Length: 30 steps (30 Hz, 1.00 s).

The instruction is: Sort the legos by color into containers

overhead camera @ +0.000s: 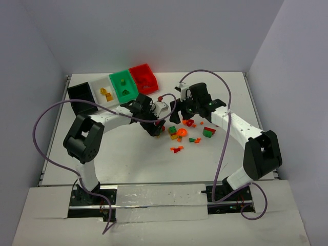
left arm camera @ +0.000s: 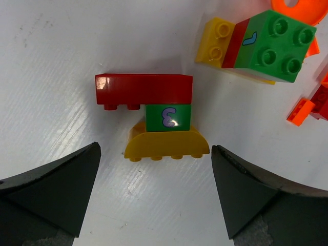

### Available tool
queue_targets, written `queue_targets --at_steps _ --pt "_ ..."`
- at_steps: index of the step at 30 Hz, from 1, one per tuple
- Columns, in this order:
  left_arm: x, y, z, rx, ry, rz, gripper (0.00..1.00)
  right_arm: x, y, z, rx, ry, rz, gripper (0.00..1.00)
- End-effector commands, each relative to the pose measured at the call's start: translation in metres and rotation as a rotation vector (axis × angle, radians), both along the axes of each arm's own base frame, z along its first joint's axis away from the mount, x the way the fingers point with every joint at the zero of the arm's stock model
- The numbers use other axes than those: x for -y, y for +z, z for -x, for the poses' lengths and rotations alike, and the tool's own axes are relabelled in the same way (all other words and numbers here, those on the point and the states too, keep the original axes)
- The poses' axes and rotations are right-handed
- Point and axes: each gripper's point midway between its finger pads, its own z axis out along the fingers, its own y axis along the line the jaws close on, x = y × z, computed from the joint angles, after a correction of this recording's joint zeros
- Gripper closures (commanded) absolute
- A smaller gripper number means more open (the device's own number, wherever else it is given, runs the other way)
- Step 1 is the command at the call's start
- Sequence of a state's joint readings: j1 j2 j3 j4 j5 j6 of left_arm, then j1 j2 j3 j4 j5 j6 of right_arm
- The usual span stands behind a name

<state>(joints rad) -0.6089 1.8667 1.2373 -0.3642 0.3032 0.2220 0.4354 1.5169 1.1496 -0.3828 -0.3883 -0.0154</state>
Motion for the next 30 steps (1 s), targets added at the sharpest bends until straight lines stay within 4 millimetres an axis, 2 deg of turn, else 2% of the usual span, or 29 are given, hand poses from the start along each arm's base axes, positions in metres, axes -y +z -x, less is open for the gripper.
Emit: queue_targets --at_steps 1,9,14,20,30 --pt "0.011 0.004 -0.003 0.01 -0.043 0.018 0.01 0.001 0.012 -0.003 0.022 -0.003 -0.021 0.14" --pt "0.012 -0.006 -0.008 0.027 -0.037 0.008 0.01 0.002 0.011 -0.004 0.017 -0.005 -0.023 0.14" --pt "0.012 -0.009 -0.009 0.028 -0.039 0.015 0.07 0.003 0.011 -0.005 0.011 -0.014 -0.026 0.15" --pt "0.011 -0.011 -0.005 0.025 -0.046 0.017 0.19 0.007 0.008 -0.008 -0.001 -0.027 -0.026 0.14" --pt "0.015 0.005 0.0 0.022 -0.059 0.055 0.41 0.009 0.003 -0.005 -0.02 -0.023 -0.008 0.13"
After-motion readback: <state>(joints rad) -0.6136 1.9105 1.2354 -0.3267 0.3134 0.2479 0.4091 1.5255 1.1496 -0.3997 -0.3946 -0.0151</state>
